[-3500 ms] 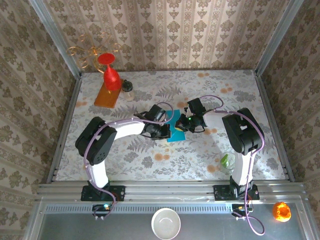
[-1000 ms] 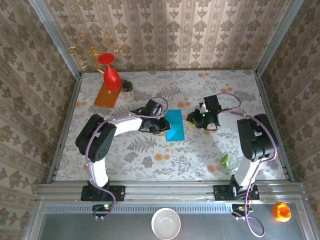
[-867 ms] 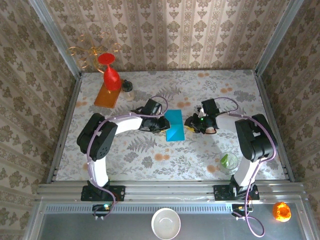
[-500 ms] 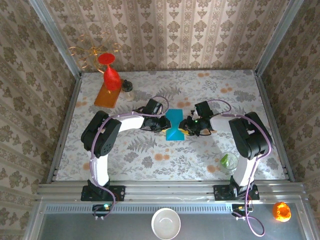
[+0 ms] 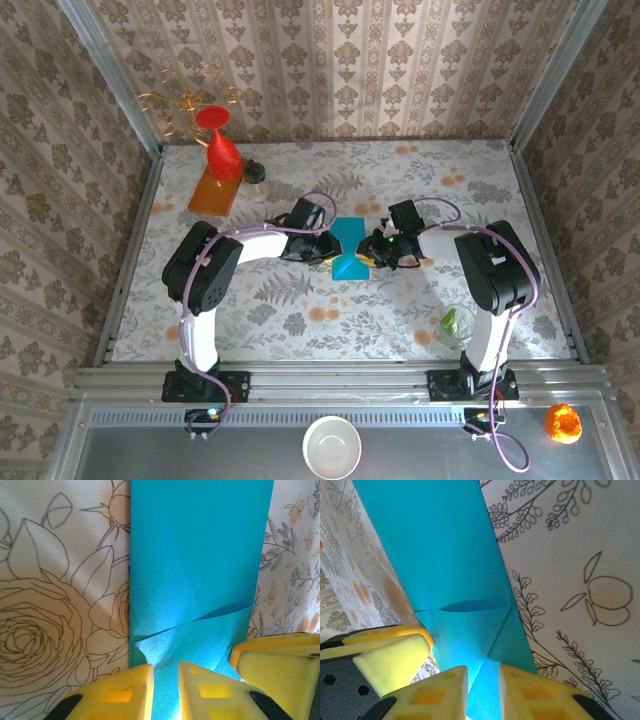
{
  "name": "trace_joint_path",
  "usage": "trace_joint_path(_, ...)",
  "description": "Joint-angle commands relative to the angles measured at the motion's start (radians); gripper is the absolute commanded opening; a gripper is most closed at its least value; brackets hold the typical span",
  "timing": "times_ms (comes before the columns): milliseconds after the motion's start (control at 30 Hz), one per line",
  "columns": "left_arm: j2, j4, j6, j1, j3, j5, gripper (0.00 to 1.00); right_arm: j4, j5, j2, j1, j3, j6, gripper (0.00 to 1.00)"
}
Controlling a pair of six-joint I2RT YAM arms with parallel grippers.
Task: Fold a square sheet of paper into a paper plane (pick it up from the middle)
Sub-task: Fold the triangle a second time at the center of the table.
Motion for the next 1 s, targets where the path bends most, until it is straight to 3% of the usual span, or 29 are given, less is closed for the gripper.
trace_joint_path(0,0.024,-0.016,-0.014,0.006,-0.018,-0.017,0.23,0.061,-0.014,0.033,0.01,0.014,0.015,0.25)
trace_joint_path(367,0.023,-0.012,-0.023,0.007,-0.022,-0.023,0.17,0.122,-0.05,0.032,0.011,-0.006,0.033,0.24)
trace_joint_path(667,-0.017,0.021,-0.046,0.01,-0.036,0.002,0.14,-0.056,0.115,-0.036,0.012,0.011,-0.031,0.26)
trace_joint_path(967,-0.093,0.041,-0.013,0.012,-0.002,0.017,0.19,-0.071,0.123,-0.05,0.016,0.026,-0.035,0.29)
